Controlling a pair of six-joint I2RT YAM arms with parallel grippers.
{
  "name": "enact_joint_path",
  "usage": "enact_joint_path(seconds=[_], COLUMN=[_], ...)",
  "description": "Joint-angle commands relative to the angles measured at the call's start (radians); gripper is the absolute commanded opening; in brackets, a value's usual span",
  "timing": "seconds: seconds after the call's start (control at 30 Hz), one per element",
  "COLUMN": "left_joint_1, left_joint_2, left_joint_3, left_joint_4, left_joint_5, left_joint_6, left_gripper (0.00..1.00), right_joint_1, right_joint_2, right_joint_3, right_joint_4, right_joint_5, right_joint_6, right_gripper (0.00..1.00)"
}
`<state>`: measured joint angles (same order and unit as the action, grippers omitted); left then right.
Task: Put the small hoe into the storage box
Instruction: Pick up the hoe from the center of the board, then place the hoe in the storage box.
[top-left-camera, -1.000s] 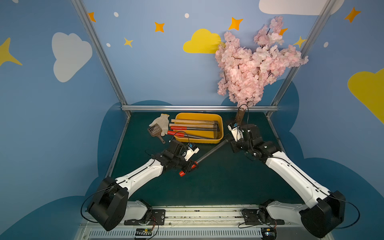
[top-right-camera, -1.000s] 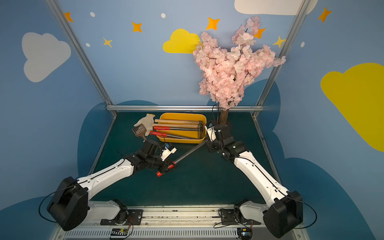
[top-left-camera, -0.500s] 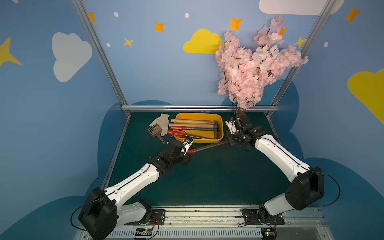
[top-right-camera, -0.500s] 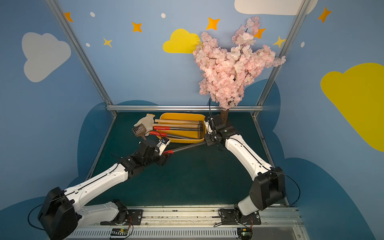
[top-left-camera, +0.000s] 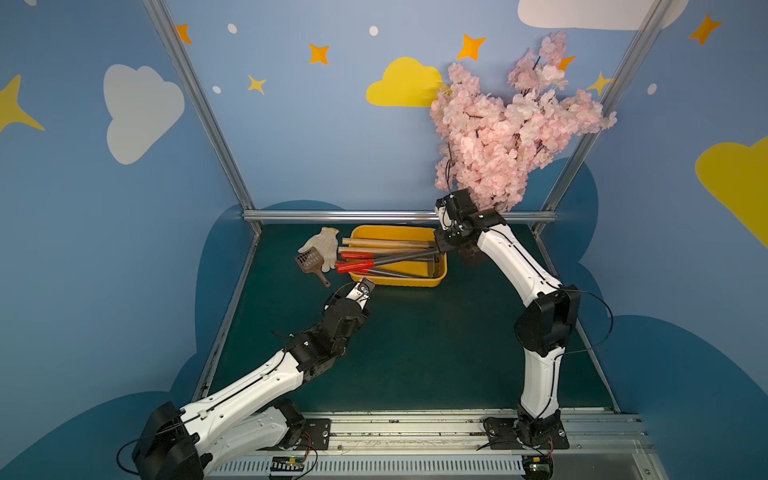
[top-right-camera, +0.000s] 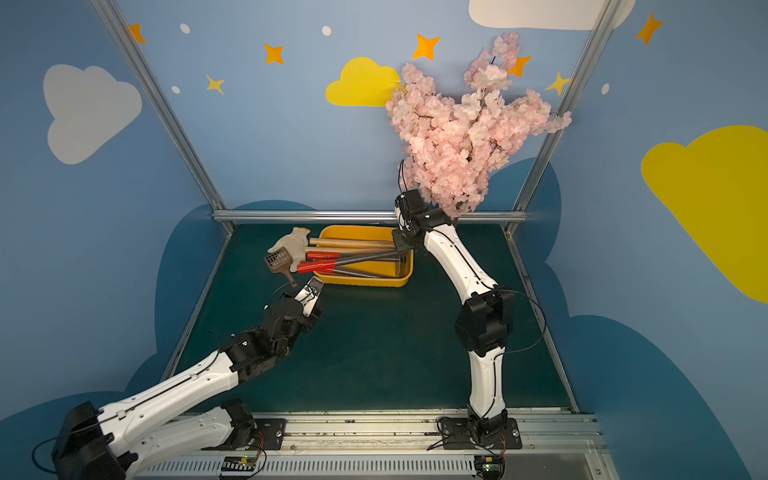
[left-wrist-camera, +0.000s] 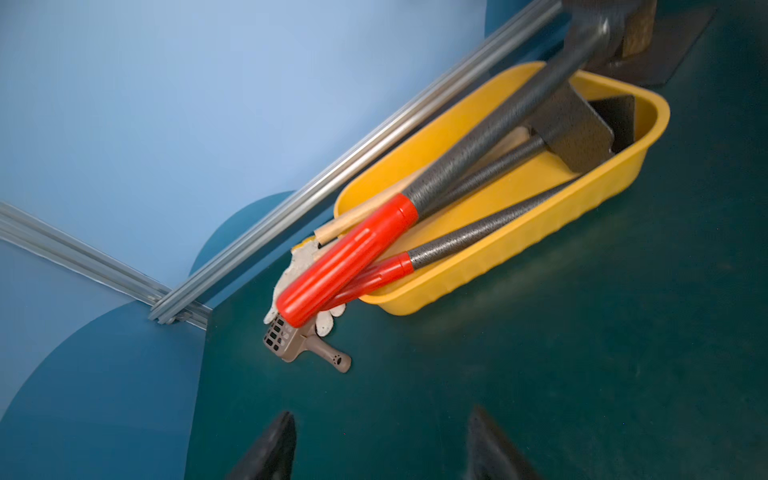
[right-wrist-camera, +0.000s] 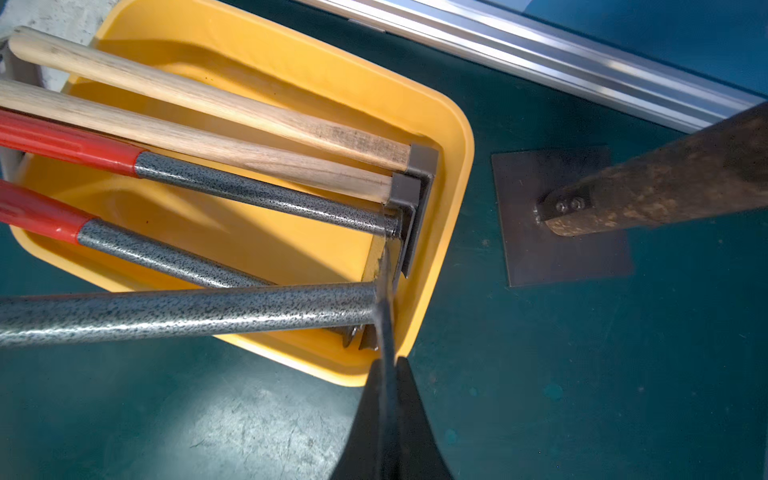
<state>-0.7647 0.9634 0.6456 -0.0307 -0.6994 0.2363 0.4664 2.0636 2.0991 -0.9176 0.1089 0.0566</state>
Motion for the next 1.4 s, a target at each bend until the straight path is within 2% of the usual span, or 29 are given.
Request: enact_joint_path(seconds=[0.0, 0.4, 1.37], left_joint_1=[0.007, 0.038, 0.076], left_joint_2=[-0.032, -0.013, 0.017], left_joint_3=[-0.005, 0.006, 0.009], left_joint_4=[0.054, 0.034, 0.03], left_joint_5=[-0.035, 0.017, 0.063], left_joint_6=[-0.006, -0.055, -0.084], left_gripper=[0.66, 0.66, 0.66], right_joint_1=[0.002, 0.003, 0.002], right_joint_2=[0.02, 0.078, 0.254], right_joint_3=[0.059, 0.067, 0.164], right_joint_4=[-0.024, 0.019, -0.005], right_joint_5=[-0.066, -0.107, -0.103], right_joint_6=[0.026, 0.076, 0.09], right_gripper=[0.0, 0.0, 0.0])
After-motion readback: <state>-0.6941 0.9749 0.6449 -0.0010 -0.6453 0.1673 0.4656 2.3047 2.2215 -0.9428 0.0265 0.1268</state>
